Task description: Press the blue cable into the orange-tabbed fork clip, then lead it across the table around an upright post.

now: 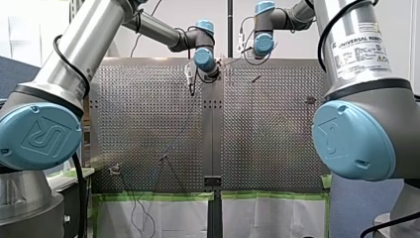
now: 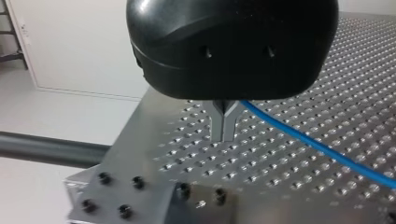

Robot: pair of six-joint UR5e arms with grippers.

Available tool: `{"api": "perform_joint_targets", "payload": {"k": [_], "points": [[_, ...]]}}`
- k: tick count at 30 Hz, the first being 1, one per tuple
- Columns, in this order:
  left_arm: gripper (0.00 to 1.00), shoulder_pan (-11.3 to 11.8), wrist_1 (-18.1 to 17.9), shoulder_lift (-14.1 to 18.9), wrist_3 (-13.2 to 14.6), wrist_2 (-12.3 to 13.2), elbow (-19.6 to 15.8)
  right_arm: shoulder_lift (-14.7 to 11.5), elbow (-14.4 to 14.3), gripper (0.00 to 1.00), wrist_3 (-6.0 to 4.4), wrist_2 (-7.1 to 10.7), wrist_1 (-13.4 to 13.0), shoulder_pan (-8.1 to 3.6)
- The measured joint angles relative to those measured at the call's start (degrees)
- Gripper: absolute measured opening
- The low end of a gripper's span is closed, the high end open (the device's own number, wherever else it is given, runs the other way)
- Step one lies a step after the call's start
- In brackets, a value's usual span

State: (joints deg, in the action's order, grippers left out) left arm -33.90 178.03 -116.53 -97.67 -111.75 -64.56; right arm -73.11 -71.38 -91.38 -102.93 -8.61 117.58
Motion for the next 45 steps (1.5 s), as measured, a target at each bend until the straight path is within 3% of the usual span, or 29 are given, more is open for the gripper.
{"api": "perform_joint_targets", "payload": {"k": [14, 24, 39, 45], "points": [[0.00, -0.58, 0.67, -3.20, -3.32, 2.61, 6.57, -0.03, -0.01, 0.00, 0.27, -0.09, 1.38, -3.57], [0.00, -2.07, 4.68, -8.35, -4.84, 4.31, 12.08, 0.00, -0.32, 0.00, 0.29, -0.09, 1.49, -5.61], [0.00, -2.53, 2.91, -15.08, -8.62, 7.25, 19.23, 0.17, -0.72, 0.00, 0.25, -0.17, 1.36, -8.31], [0.00, -2.70, 2.75, -15.87, -9.32, 7.85, 22.21, 0.25, -2.01, 0.00, 0.01, -0.32, 1.11, -8.86]]}}
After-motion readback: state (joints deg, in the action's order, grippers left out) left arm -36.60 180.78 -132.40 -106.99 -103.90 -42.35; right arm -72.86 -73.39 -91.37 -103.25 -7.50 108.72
